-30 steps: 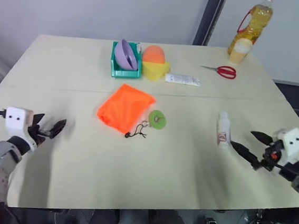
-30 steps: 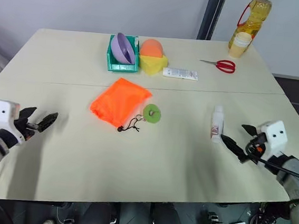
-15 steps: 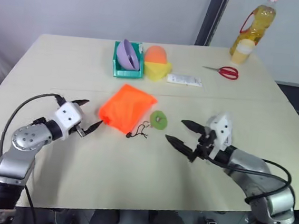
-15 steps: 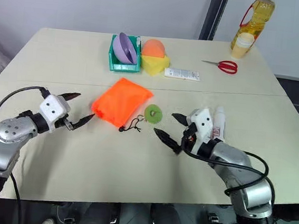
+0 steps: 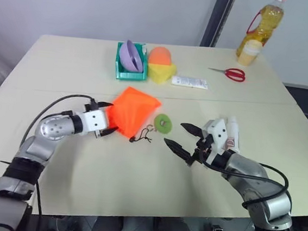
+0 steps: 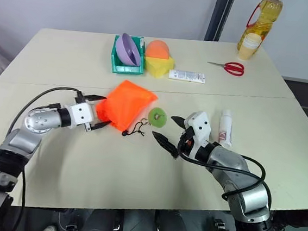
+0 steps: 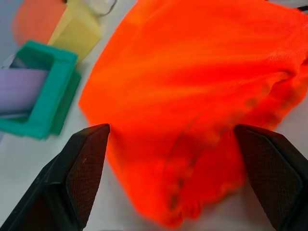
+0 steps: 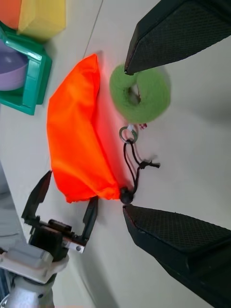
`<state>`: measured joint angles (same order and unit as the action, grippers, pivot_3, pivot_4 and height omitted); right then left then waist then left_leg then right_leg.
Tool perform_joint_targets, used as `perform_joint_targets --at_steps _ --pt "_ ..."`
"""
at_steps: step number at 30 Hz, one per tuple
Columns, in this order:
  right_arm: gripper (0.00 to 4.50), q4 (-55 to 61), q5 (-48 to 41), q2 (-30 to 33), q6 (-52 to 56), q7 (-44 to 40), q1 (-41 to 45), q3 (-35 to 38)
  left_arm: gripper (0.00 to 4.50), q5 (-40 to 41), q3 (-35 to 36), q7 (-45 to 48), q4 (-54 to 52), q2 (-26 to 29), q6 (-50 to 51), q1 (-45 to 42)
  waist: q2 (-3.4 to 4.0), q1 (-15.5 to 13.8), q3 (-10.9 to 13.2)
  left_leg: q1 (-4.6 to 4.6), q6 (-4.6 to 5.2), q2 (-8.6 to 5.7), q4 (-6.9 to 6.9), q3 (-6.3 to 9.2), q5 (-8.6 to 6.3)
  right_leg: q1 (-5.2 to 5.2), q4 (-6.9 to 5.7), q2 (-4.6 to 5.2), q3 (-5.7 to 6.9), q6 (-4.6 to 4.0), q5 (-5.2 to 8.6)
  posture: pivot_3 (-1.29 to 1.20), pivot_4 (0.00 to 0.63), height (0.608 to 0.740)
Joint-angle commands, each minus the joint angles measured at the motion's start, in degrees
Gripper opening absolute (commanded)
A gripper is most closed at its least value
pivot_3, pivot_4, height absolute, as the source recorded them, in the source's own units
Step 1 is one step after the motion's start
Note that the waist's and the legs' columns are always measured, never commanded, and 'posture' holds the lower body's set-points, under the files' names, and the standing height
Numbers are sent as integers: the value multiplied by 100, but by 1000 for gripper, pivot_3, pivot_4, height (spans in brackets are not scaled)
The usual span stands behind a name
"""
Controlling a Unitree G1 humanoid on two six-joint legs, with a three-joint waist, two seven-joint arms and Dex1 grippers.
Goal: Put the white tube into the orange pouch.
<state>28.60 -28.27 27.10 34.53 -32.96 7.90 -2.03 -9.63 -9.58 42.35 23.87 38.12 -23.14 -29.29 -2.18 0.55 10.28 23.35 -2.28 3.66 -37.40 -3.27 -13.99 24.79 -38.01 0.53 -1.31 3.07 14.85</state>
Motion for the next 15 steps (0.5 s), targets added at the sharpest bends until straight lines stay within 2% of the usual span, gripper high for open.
perform_joint_targets --at_steps 1,3,6,11,12,13,15 --pt "4453 150 9 -17 -116 6 11 28 4414 -257 -97 -232 361 -73 -396 -368 0 5 0 0 0 -1 -1 0 0 0 0 0 0 0 0 0 150 726" --pt "4453 175 12 -17 -115 10 -14 21 4414 -252 -113 -265 568 -159 -458 -509 0 16 0 0 0 -1 -2 0 0 0 -2 0 0 1 0 0 150 726" --pt "4500 267 11 -30 -70 42 -74 -38 3606 -58 -84 -98 740 -277 -591 -610 0 19 0 -1 0 0 -1 1 0 0 -3 0 0 1 0 0 150 726" --pt "4500 170 229 1 89 160 89 -355 1202 330 -17 333 738 -388 -626 -603 0 19 0 -1 0 0 -1 1 0 0 -4 -1 1 1 0 0 150 726" --pt "4500 59 386 20 91 216 179 -462 556 413 -5 419 707 -409 -591 -596 0 20 0 -1 0 0 -1 1 0 0 -4 0 1 1 0 0 150 726" --pt "4500 -60 547 28 71 271 269 -553 163 491 8 497 676 -426 -551 -589 0 24 0 -1 0 0 -3 0 0 0 -5 0 1 1 0 0 150 726" --pt "4500 -383 881 -10 74 412 536 -743 29 658 48 639 596 -464 -436 -564 0 23 0 -1 0 0 -7 0 0 0 -6 0 1 1 0 0 150 726"
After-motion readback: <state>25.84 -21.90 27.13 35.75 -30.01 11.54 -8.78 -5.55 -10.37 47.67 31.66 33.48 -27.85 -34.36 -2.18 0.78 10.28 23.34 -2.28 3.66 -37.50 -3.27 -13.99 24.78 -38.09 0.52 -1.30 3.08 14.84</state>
